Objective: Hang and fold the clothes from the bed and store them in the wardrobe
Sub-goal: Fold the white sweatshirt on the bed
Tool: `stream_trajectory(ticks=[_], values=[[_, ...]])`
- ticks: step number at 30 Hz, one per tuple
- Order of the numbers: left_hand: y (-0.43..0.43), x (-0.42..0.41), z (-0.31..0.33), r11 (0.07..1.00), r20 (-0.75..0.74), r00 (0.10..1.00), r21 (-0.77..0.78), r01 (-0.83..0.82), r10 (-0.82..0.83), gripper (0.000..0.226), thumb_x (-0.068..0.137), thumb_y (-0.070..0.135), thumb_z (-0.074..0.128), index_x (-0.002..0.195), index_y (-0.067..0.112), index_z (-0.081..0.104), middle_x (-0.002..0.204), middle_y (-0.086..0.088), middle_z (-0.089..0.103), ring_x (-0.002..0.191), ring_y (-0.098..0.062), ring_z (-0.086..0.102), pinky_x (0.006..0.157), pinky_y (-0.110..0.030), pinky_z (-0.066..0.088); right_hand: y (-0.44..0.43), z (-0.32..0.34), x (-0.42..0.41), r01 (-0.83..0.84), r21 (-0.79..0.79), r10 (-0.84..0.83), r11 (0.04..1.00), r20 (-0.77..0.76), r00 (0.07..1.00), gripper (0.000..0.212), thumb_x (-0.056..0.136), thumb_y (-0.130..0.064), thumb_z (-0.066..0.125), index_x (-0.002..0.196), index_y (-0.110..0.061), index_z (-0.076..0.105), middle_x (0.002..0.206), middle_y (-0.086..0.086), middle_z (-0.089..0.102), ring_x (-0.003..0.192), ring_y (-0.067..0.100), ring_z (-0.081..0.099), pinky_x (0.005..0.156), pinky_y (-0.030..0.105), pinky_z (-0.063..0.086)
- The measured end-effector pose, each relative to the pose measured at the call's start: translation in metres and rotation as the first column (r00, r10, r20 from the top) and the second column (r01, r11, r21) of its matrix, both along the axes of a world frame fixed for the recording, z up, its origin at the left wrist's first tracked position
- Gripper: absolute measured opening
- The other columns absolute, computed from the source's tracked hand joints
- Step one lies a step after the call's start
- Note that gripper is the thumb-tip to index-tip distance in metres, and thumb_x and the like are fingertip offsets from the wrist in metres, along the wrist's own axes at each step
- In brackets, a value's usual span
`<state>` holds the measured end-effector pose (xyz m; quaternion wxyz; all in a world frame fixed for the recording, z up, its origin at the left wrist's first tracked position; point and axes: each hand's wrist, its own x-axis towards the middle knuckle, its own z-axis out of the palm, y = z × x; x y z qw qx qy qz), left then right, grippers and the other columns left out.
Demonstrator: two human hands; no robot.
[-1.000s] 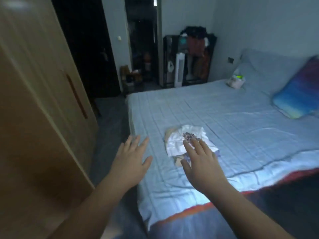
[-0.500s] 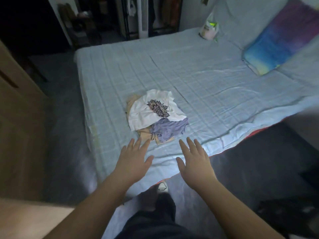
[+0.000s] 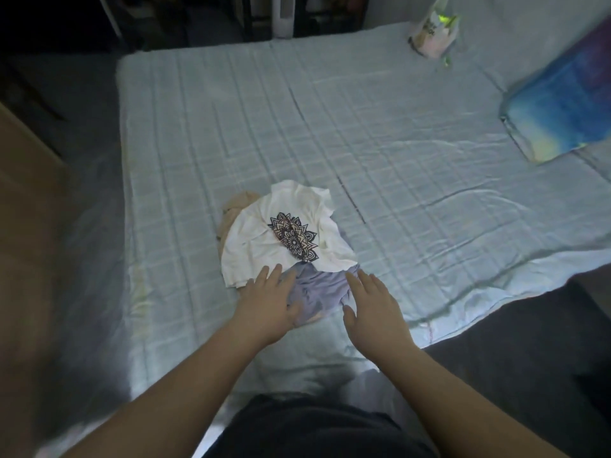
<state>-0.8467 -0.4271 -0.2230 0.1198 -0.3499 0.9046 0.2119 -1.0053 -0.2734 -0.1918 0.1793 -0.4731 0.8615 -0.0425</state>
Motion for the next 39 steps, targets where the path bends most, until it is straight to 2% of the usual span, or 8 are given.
stream_trajectory(ticks=[13,18,21,25,28,31,34,39], values=[[-0.092,-0.129,-0.060,0.969,0.053,0.987,0.189,-0.161,0.154,0.068,0.099,0.041,0.041,0.159,0.020,0.019,0.165,-0.013,0.019,0.152,-0.035,0.015,0.124,-0.042,0.013,-0.100,-0.092,-0.142,-0.078,0.083,0.055,0.994,0.255,0.965,0.063,0.087,-0.022,0.049,0.149,-0.011,0.038,0.152,0.011,0.040,0.140,0.032,0.036,0.112,0.046,0.036],[-0.133,-0.186,-0.095,0.909,0.083,0.952,0.283,-0.307,0.296,0.066,0.094,0.026,0.055,0.154,0.013,0.032,0.155,-0.016,0.038,0.144,-0.034,0.033,0.119,-0.035,0.022,-0.141,-0.138,-0.212,-0.217,0.191,0.124,0.957,0.405,0.906,0.060,0.094,-0.021,0.050,0.151,-0.016,0.032,0.153,0.006,0.036,0.137,0.028,0.035,0.109,0.040,0.035],[-0.160,-0.227,-0.115,0.858,0.112,0.910,0.305,-0.414,0.399,0.065,0.093,0.018,0.057,0.153,0.017,0.033,0.145,-0.017,0.045,0.125,-0.032,0.051,0.109,-0.039,0.040,-0.171,-0.166,-0.246,-0.279,0.255,0.155,0.926,0.417,0.896,0.064,0.094,-0.024,0.052,0.152,-0.018,0.027,0.153,0.007,0.036,0.134,0.029,0.039,0.109,0.040,0.037],[-0.189,-0.282,-0.148,0.849,0.081,0.897,0.296,-0.438,0.434,0.064,0.095,0.022,0.055,0.153,0.032,0.028,0.127,-0.012,0.047,0.107,-0.029,0.058,0.091,-0.044,0.050,-0.211,-0.211,-0.262,-0.174,0.163,0.044,0.971,0.595,0.803,0.066,0.093,-0.017,0.055,0.153,-0.017,0.027,0.159,0.008,0.027,0.139,0.027,0.037,0.108,0.024,0.025],[-0.198,-0.311,-0.177,0.827,0.105,0.882,0.311,-0.468,0.460,0.068,0.095,0.032,0.061,0.153,0.029,0.026,0.129,-0.013,0.047,0.113,-0.033,0.057,0.094,-0.045,0.048,-0.232,-0.244,-0.268,0.003,0.151,-0.115,0.989,0.740,0.662,0.062,0.093,-0.009,0.054,0.151,-0.019,0.031,0.152,0.004,0.037,0.134,0.023,0.042,0.112,0.031,0.033],[-0.192,-0.324,-0.200,0.771,0.194,0.814,0.261,-0.580,0.547,0.071,0.086,0.040,0.073,0.139,0.017,0.032,0.127,-0.011,0.046,0.113,-0.034,0.056,0.093,-0.049,0.049,-0.239,-0.256,-0.272,0.106,0.228,-0.249,0.968,0.820,0.516,0.057,0.098,0.001,0.047,0.150,-0.016,0.031,0.141,0.005,0.044,0.114,0.016,0.048,0.086,0.014,0.045],[-0.186,-0.324,-0.214,0.720,0.210,0.734,0.153,-0.677,0.645,0.049,0.089,0.024,0.070,0.124,0.011,0.037,0.123,-0.010,0.045,0.111,-0.034,0.057,0.087,-0.047,0.051,-0.227,-0.262,-0.278,0.105,0.209,-0.233,0.972,0.835,0.498,0.058,0.096,0.004,0.049,0.149,-0.012,0.031,0.136,0.008,0.046,0.108,0.016,0.049,0.074,0.001,0.043],[-0.185,-0.315,-0.206,0.654,0.112,0.683,0.212,-0.727,0.722,0.020,0.092,0.009,0.053,0.112,0.008,0.054,0.106,-0.011,0.056,0.094,-0.028,0.056,0.073,-0.032,0.038,-0.213,-0.247,-0.298,0.070,0.172,-0.182,0.983,0.819,0.544,0.054,0.090,-0.011,0.053,0.138,-0.032,0.040,0.105,-0.019,0.048,0.102,0.011,0.050,0.076,0.016,0.042]])
